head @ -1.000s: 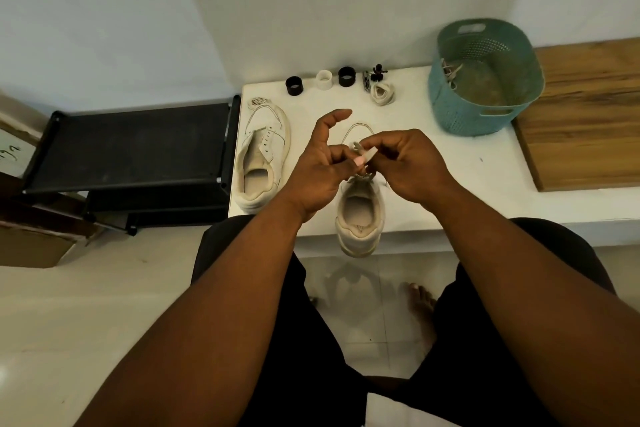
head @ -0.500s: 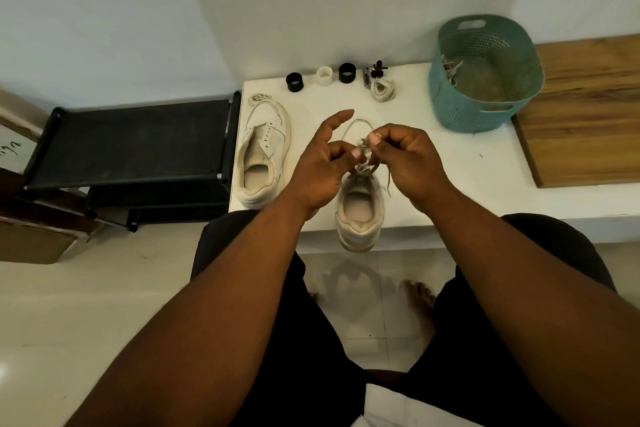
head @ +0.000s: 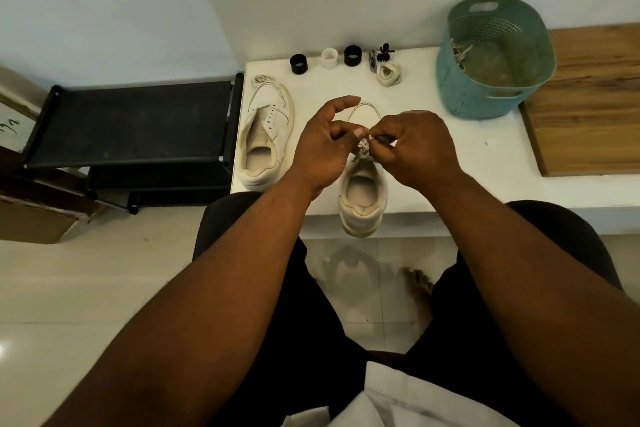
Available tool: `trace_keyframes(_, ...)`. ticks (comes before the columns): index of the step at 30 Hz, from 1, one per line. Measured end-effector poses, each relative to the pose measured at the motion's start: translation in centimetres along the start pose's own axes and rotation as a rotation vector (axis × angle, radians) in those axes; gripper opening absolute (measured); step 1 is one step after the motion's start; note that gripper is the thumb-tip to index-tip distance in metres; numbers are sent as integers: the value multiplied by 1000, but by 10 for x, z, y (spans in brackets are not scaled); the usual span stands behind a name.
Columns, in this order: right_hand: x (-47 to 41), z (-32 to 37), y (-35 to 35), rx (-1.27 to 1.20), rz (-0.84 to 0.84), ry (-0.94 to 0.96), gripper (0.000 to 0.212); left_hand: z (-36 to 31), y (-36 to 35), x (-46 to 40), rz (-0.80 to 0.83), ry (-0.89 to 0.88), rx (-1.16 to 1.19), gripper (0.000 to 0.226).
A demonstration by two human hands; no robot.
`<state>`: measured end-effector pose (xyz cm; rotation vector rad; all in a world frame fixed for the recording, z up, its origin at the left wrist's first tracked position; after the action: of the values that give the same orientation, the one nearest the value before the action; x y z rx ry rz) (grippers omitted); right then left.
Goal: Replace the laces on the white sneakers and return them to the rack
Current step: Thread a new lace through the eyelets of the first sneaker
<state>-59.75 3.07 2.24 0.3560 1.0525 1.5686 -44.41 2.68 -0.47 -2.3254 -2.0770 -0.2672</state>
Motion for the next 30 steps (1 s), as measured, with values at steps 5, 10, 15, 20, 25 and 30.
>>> trace_keyframes(5, 5, 4, -2, 122, -126, 52, 13, 3, 0, 0, 20, 122, 41, 31)
trace_keyframes(10, 10, 7, -1, 68, -179, 41, 9, 13, 6, 0, 34, 151, -24, 16)
trace_keyframes(15, 18, -2, 4, -75, -295, -117, 8, 8, 9, 1, -84, 36, -267, 15)
trace_keyframes(20, 31, -24, 16, -90, -346, -313, 16, 0, 29, 6, -180, 0, -509, 13)
trace_keyframes(25, 45, -33, 26, -8, -331, -421, 14, -3, 47, 16, -248, 16, -626, 16)
trace_keyframes(30, 54, -37, 30, 44, -297, -525, 17, -2, 58, 22, -269, 39, -747, 18)
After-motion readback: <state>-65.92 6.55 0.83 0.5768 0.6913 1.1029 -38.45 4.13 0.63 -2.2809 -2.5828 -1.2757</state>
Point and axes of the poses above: each hand's wrist, its own x-axis away from the middle knuckle, its own y-axis out of the back of the hand, z = x × y, the point moved 5 cm from there along -x, towards the middle knuckle, and after that the axes turned 2 degrees about -x, right-handed, at the moved point
